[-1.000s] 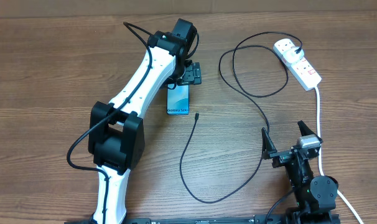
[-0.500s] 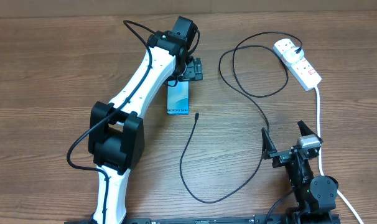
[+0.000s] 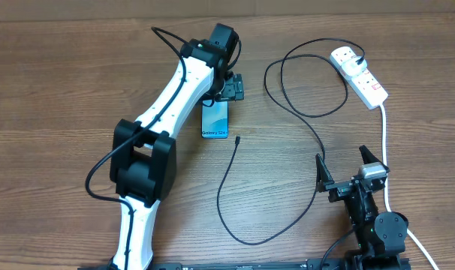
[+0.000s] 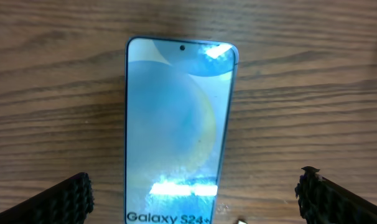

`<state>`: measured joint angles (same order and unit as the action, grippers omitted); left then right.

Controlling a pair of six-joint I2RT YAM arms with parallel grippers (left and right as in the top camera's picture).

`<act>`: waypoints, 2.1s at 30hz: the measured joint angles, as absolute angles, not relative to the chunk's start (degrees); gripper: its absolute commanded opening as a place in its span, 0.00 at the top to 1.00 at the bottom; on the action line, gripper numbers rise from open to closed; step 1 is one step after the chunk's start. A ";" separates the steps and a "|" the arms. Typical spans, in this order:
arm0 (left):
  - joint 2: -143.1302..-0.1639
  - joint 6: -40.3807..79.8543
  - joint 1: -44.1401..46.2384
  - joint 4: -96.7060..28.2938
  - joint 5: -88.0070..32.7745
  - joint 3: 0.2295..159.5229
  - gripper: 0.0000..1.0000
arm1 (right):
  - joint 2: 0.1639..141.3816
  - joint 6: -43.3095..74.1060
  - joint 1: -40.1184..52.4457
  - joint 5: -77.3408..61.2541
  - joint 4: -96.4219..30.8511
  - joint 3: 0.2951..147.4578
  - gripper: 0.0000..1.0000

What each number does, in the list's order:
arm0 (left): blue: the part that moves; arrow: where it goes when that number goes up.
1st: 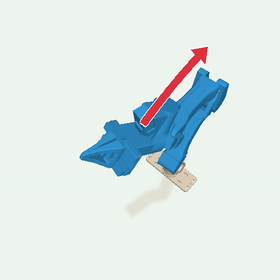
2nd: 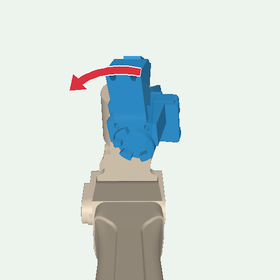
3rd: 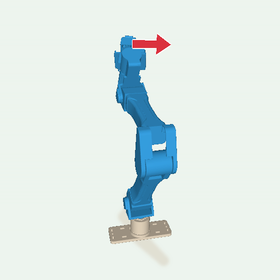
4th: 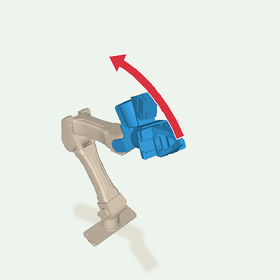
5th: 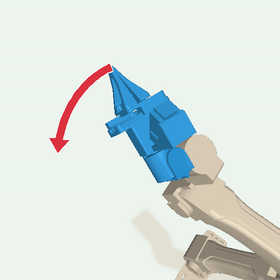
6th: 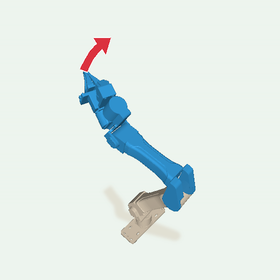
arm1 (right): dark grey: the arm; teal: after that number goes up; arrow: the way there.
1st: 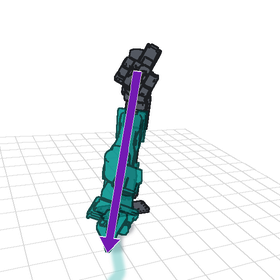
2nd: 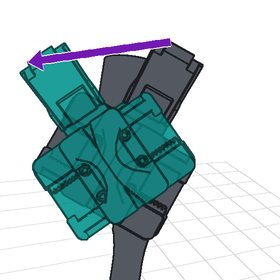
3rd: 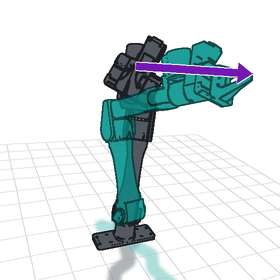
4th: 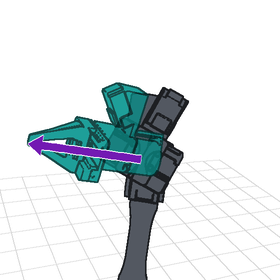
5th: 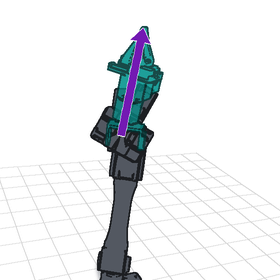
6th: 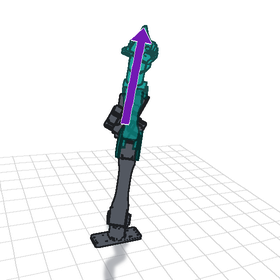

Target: Plug charger to phone and switch on socket

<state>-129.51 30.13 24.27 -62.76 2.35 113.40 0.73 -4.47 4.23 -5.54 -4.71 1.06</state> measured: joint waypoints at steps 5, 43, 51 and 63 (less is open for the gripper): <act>-131.50 30.13 24.27 -63.20 2.37 113.40 0.00 | 0.73 -4.45 4.21 -5.54 -4.71 1.06 0.00; -131.50 25.30 24.21 -64.47 0.64 113.40 0.00 | 0.73 -4.47 4.21 -5.54 -4.69 1.06 0.00; -131.52 25.30 23.20 -64.20 0.64 113.23 0.00 | 0.73 -4.47 4.21 -5.52 -4.73 1.06 0.00; -131.52 25.32 22.83 -62.87 0.62 112.09 0.00 | 0.73 -4.47 4.23 -5.52 -4.73 1.06 0.00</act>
<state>-131.52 25.32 22.83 -62.87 0.62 112.09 0.73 -4.47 4.23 -5.52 -4.73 1.06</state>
